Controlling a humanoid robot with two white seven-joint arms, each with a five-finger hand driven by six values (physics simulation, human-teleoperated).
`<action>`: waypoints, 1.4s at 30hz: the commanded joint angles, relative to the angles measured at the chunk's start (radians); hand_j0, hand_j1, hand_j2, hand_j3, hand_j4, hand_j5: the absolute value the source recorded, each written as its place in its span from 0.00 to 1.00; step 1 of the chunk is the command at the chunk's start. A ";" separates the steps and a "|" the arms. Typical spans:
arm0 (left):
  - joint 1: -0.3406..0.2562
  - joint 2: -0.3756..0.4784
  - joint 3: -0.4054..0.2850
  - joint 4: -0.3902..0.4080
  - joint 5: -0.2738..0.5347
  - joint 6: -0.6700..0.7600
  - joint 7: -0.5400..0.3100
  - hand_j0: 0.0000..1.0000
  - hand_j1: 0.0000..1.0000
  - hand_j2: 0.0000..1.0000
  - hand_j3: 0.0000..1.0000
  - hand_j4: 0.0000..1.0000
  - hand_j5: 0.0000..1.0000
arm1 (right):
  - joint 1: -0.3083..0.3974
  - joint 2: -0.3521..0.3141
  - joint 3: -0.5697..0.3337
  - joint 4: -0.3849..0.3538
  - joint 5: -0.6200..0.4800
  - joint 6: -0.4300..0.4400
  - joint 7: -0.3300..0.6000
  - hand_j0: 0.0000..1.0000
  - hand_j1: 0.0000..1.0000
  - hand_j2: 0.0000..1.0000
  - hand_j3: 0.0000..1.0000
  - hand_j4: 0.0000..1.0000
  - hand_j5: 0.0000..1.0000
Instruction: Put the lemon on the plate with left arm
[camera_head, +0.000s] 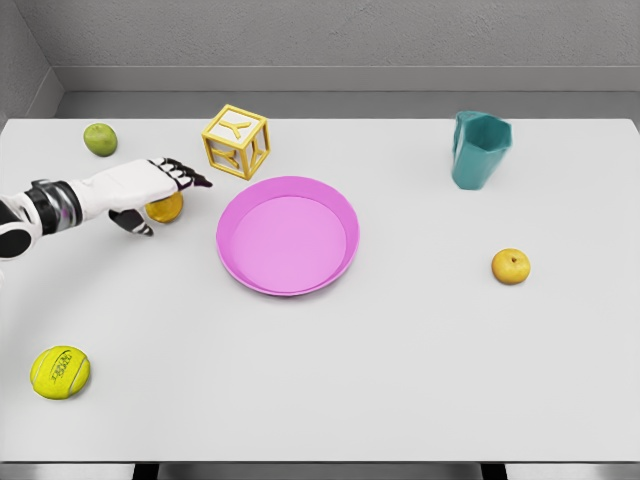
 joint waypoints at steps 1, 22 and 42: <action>0.000 -0.001 0.001 0.010 0.002 0.002 0.001 1.00 1.00 1.00 1.00 1.00 1.00 | 0.000 0.000 0.000 0.000 0.000 0.000 0.001 1.00 1.00 1.00 1.00 1.00 1.00; -0.014 0.011 -0.042 0.048 -0.019 0.002 0.003 0.87 0.87 0.87 0.87 0.87 0.87 | 0.000 0.000 0.000 0.000 0.000 0.000 0.001 1.00 1.00 1.00 1.00 1.00 1.00; -0.031 0.019 -0.028 0.035 0.024 0.002 0.001 0.52 0.52 0.52 0.52 0.52 0.52 | 0.000 0.000 0.000 0.000 0.000 0.000 0.001 1.00 1.00 1.00 1.00 1.00 1.00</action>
